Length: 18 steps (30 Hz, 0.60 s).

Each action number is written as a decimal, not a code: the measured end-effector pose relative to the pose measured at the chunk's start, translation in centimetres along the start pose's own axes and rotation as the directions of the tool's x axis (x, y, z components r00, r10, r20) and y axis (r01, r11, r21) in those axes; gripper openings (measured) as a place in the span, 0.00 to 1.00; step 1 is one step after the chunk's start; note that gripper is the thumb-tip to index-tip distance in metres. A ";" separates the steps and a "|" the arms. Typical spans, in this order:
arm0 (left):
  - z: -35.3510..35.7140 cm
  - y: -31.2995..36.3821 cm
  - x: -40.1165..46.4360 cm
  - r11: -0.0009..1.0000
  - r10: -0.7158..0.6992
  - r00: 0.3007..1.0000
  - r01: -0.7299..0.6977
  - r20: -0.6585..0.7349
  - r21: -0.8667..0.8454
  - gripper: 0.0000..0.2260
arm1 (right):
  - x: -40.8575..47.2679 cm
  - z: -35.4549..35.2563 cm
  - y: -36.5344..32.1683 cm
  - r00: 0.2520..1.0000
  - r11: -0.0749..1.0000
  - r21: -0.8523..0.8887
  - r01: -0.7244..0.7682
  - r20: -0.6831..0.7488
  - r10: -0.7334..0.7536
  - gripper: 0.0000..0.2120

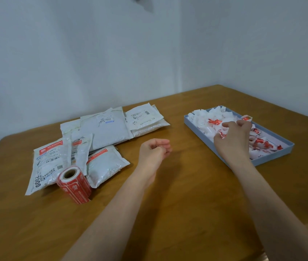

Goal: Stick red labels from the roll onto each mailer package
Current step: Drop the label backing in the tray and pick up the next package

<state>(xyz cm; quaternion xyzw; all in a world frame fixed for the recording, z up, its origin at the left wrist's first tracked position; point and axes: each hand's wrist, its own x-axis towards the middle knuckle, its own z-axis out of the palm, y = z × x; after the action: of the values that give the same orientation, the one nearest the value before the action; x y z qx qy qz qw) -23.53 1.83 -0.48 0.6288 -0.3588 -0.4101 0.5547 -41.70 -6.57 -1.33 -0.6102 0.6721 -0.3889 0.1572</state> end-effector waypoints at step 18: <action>-4.5 -1.1 3.8 0.997 -0.072 0.968 0.063 -0.241 -0.044 0.11 | -1.4 6.1 -6.1 0.916 0.986 0.118 0.117 0.371 -0.153 0.28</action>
<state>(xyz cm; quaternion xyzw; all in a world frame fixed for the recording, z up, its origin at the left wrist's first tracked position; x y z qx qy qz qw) -17.89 0.35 -1.76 0.6759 -0.2594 -0.3553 0.5913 -32.94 -6.96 -1.26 -0.7108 0.5663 -0.3045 0.2851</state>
